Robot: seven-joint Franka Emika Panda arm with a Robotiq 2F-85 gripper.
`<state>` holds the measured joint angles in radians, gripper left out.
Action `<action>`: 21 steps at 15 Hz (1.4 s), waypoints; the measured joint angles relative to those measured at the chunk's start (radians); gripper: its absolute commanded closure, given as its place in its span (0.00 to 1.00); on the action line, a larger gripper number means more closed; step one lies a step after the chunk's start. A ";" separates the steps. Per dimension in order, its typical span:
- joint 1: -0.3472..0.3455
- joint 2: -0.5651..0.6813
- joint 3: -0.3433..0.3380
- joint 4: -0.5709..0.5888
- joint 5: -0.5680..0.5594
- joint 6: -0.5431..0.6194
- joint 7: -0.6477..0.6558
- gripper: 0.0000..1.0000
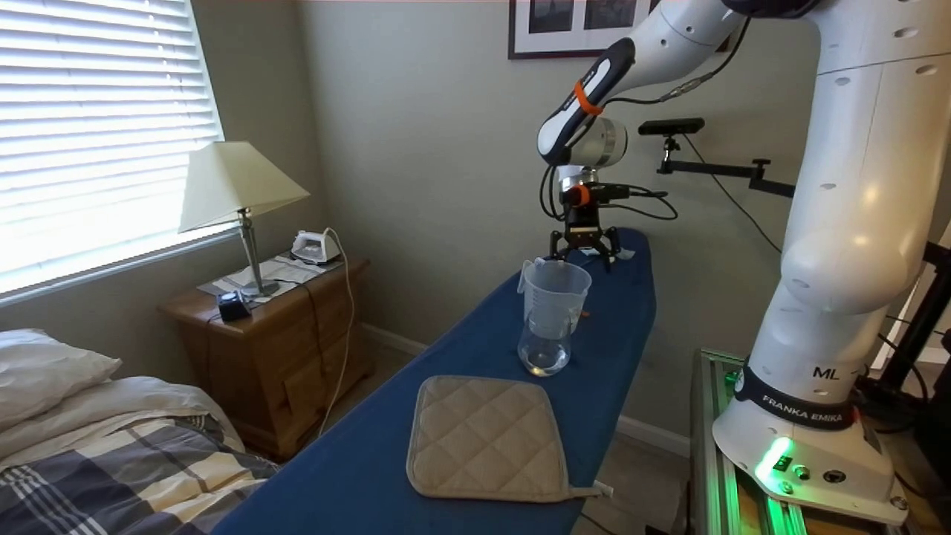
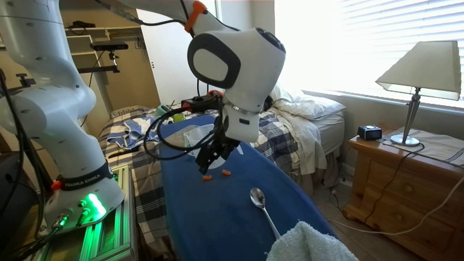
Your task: Pick up one orange object from the table and put it on the silver spoon, pour the orange object into the clear measuring cup, put the silver spoon on the table
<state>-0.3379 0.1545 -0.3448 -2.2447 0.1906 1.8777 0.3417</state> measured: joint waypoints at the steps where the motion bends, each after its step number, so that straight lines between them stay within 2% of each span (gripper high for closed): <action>1: 0.000 0.017 0.001 0.001 0.011 0.000 -0.012 0.00; 8: 0.000 0.108 0.013 0.023 0.093 0.000 -0.122 0.00; 15: 0.000 0.157 0.029 0.070 0.154 0.000 -0.156 0.01; 17: 0.000 0.170 0.031 0.080 0.157 0.000 -0.156 0.04; 20: 0.000 0.187 0.031 0.092 0.157 0.000 -0.156 0.17; 21: 0.000 0.193 0.031 0.096 0.158 0.000 -0.156 0.19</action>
<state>-0.3379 0.3470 -0.3138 -2.1485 0.3481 1.8779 0.1861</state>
